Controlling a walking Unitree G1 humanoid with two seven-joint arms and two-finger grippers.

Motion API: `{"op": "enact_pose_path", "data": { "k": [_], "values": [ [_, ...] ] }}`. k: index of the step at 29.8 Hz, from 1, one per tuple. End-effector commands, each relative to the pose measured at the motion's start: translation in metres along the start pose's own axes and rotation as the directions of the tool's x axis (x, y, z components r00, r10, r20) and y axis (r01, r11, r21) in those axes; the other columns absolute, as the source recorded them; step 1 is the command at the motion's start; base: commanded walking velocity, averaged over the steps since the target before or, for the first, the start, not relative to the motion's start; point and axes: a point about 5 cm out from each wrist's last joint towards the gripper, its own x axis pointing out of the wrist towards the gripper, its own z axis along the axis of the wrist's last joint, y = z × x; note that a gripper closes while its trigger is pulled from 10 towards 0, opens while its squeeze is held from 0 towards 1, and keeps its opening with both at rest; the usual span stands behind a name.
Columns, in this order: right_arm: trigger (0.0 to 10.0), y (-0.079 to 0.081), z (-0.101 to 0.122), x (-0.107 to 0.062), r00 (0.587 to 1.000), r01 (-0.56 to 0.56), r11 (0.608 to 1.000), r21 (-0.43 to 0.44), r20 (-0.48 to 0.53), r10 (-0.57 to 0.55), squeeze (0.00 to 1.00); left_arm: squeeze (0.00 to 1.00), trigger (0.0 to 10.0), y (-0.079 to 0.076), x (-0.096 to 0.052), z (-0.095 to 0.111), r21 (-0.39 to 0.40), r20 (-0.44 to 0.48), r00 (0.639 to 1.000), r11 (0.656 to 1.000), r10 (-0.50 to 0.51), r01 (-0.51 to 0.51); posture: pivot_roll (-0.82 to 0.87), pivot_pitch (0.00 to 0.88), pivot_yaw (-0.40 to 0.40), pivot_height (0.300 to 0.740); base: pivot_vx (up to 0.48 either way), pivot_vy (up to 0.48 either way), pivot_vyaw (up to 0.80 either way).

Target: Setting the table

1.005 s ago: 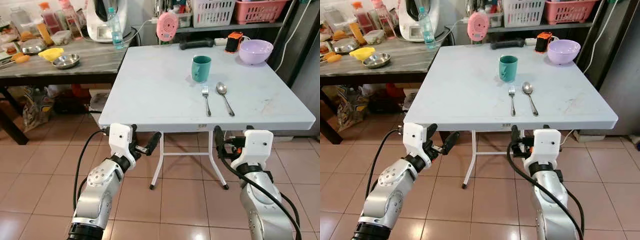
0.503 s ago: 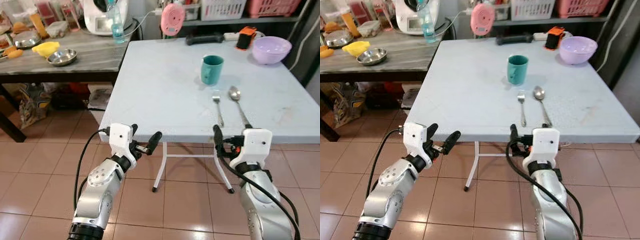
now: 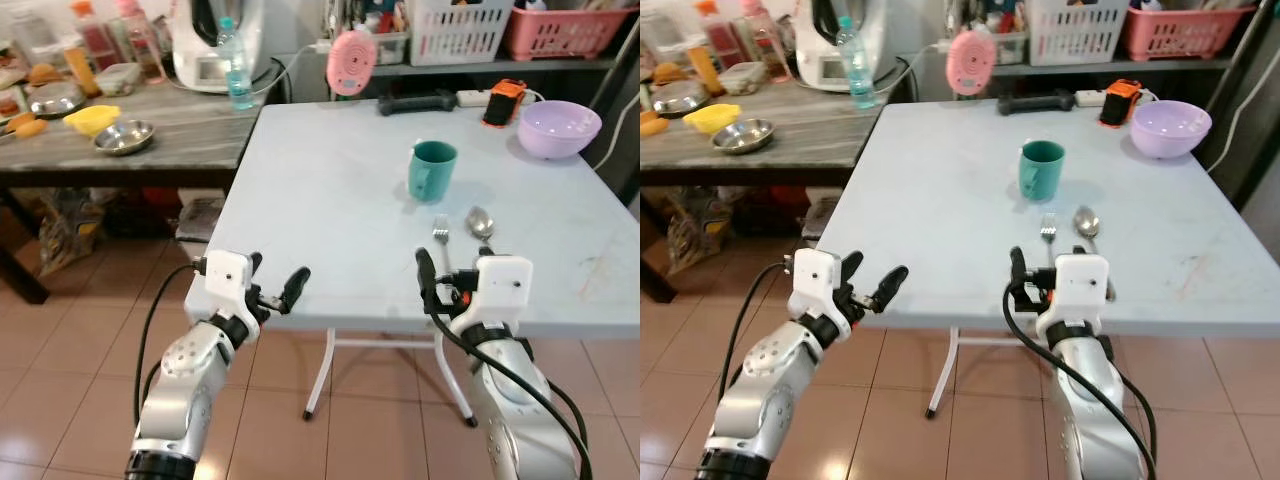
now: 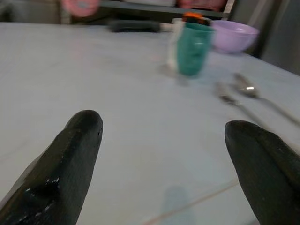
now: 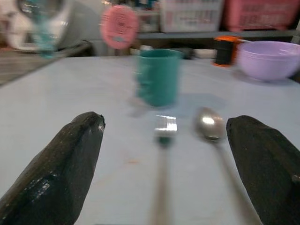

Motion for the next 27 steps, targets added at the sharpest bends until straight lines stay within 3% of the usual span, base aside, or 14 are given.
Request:
{"op": "enact_pose_path", "data": {
  "k": [1, 9, 15, 22, 27],
  "values": [
    [10.0, -0.007, -0.005, 0.000, 0.999, 0.044, 0.999, -0.004, -0.033, -0.044, 0.00, 0.00, 10.0, -0.003, 0.000, 0.000, 0.006, -0.003, 1.000, 1.000, -0.015, 0.015, -0.11, 0.029, 0.073, 0.740, 0.345, 0.000, 0.00],
    [10.0, -0.010, -0.009, -0.002, 0.996, 0.053, 0.999, 0.003, -0.072, -0.052, 0.00, 0.00, 10.0, -0.004, -0.004, -0.004, 0.003, -0.024, 0.999, 1.000, -0.021, 0.021, -0.11, 0.042, 0.064, 0.740, 0.325, 0.000, 0.00],
    [10.0, -0.006, -0.013, -0.001, 0.993, 0.036, 0.999, 0.039, -0.116, -0.031, 0.00, 0.00, 10.0, -0.002, -0.012, -0.009, 0.007, -0.053, 0.998, 0.999, -0.037, 0.037, -0.11, 0.052, 0.056, 0.740, 0.000, 0.000, 0.00],
    [10.0, -0.001, -0.018, -0.001, 0.985, 0.020, 0.996, 0.083, -0.170, -0.005, 0.00, 0.00, 10.0, -0.008, -0.031, -0.013, -0.003, -0.113, 0.974, 0.980, -0.197, 0.198, -0.10, 0.071, 0.051, 0.740, 0.000, 0.000, 0.00],
    [10.0, 0.004, -0.022, 0.001, 0.976, 0.005, 0.991, 0.133, -0.215, 0.024, 0.00, 0.00, 10.0, -0.008, -0.035, -0.014, 0.005, -0.143, 0.960, 0.969, -0.242, 0.246, -0.10, 0.078, 0.055, 0.740, 0.000, 0.000, 0.00]
  ]
}}
